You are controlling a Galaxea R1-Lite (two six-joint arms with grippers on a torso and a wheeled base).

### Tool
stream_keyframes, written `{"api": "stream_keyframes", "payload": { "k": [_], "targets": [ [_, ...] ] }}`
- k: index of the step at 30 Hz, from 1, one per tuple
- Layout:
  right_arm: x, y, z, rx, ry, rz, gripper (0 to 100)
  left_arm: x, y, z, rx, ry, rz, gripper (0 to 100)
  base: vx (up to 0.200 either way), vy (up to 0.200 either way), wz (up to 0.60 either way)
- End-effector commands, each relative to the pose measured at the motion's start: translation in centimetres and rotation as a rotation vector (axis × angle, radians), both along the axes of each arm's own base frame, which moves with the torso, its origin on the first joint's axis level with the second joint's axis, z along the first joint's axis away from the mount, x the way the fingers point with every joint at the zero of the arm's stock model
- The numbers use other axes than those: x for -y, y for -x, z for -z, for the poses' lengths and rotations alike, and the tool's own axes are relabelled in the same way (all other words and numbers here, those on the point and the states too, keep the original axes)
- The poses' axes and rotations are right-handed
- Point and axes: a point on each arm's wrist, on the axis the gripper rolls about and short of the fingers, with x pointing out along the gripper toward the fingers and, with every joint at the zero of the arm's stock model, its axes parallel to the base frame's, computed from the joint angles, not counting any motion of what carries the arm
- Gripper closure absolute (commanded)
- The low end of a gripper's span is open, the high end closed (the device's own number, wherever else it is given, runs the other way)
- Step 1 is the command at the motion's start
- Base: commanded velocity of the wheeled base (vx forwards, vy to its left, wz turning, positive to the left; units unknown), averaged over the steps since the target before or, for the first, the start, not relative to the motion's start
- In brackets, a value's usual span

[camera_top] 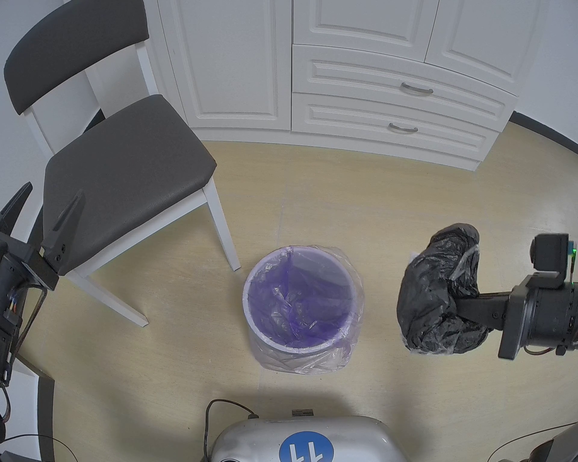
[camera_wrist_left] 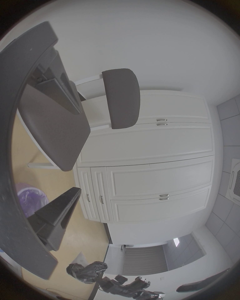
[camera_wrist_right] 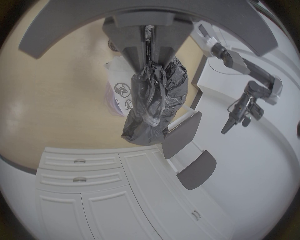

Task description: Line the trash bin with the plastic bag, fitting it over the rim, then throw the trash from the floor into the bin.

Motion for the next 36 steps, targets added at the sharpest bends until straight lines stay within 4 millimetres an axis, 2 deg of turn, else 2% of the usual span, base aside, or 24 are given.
{"api": "stream_keyframes", "payload": {
  "k": [1, 3, 4, 5, 8, 11, 13, 15, 25, 31, 36],
  "targets": [
    [-3.3, -1.8, -1.5, -0.119, -0.044, 0.008, 100, -0.5, -0.2, -0.4, 0.018, -0.009, -0.045, 0, 0.000, 0.000, 0.00],
    [-4.6, -2.6, -1.5, -0.168, -0.048, 0.025, 100, -0.5, -0.3, -0.3, 0.009, -0.012, -0.048, 0, 0.000, 0.000, 0.00],
    [-4.6, -2.6, -1.5, -0.168, -0.048, 0.025, 100, -0.5, -0.3, -0.3, 0.009, -0.012, -0.048, 0, 0.000, 0.000, 0.00],
    [-6.1, -3.8, -1.1, -0.212, -0.049, 0.070, 100, -0.7, -0.4, -0.1, -0.006, -0.017, -0.065, 0, 0.000, 0.000, 0.00],
    [-7.9, -5.4, -0.3, -0.242, -0.052, 0.144, 100, -1.3, -0.8, 0.1, -0.028, -0.024, -0.112, 0, 0.000, 0.000, 0.00],
    [-9.7, -6.3, 0.4, -0.273, -0.057, 0.184, 100, -1.9, -1.5, 0.4, -0.054, -0.032, -0.168, 0, 0.000, 0.000, 0.00],
    [-9.8, -6.3, 0.5, -0.276, -0.057, 0.187, 100, -2.0, -1.6, 0.4, -0.052, -0.032, -0.171, 0, 0.000, 0.000, 0.00],
    [-11.2, -7.1, 1.3, -0.308, -0.072, 0.223, 100, -2.5, -1.8, 0.1, -0.044, -0.031, -0.207, 0, 0.000, 0.000, 0.00],
    [-12.2, -8.4, 0.0, -0.359, -0.150, 0.280, 100, -2.6, -1.0, -0.7, 0.010, -0.041, -0.218, 0, 0.000, 0.000, 0.00],
    [-13.5, -10.7, -0.7, -0.462, -0.219, 0.371, 100, -2.6, -0.9, -0.9, 0.018, -0.039, -0.220, 0, 0.000, 0.000, 0.00],
    [-14.3, -12.9, 0.6, -0.556, -0.256, 0.376, 100, -2.6, -0.9, -0.9, 0.019, -0.040, -0.220, 0, 0.000, 0.000, 0.00]
  ]
}}
